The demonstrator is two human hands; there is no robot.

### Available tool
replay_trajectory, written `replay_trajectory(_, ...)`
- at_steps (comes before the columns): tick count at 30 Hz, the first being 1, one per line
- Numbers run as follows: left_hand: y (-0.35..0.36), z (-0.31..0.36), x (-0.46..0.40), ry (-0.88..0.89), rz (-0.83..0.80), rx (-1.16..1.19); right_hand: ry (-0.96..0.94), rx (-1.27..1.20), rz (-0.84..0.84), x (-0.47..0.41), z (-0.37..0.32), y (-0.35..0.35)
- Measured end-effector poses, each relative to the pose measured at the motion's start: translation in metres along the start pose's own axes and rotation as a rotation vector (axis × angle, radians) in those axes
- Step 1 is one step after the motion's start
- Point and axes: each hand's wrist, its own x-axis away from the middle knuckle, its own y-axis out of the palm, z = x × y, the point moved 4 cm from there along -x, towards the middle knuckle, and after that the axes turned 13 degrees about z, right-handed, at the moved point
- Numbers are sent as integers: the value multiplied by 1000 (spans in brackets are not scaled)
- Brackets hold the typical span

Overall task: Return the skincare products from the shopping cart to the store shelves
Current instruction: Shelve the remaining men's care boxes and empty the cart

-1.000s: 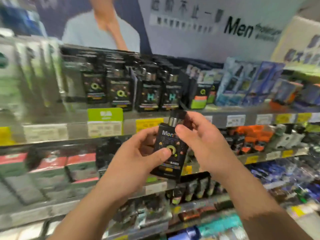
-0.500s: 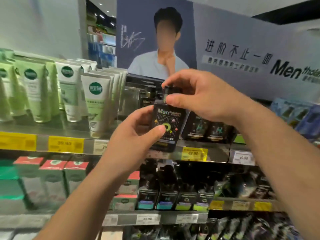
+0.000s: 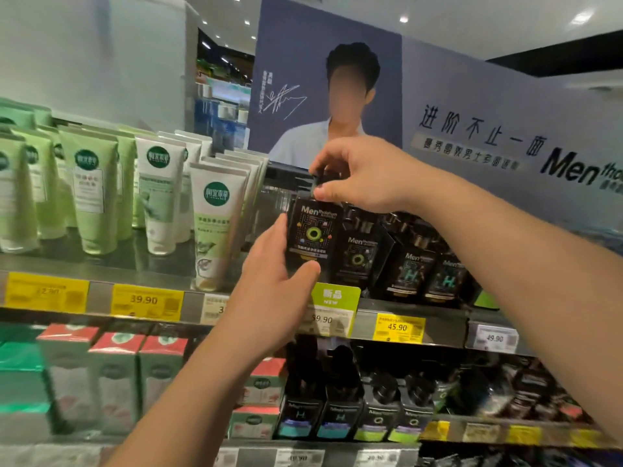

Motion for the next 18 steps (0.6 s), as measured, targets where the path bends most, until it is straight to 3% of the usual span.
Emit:
replay_trajectory(7,8,-12,-10,15,-68,-101,23,182,-34,-9,9,19)
replay_trajectory(18,8,-9,-12,48,-101,-133,24,204,-66,-7,15,39)
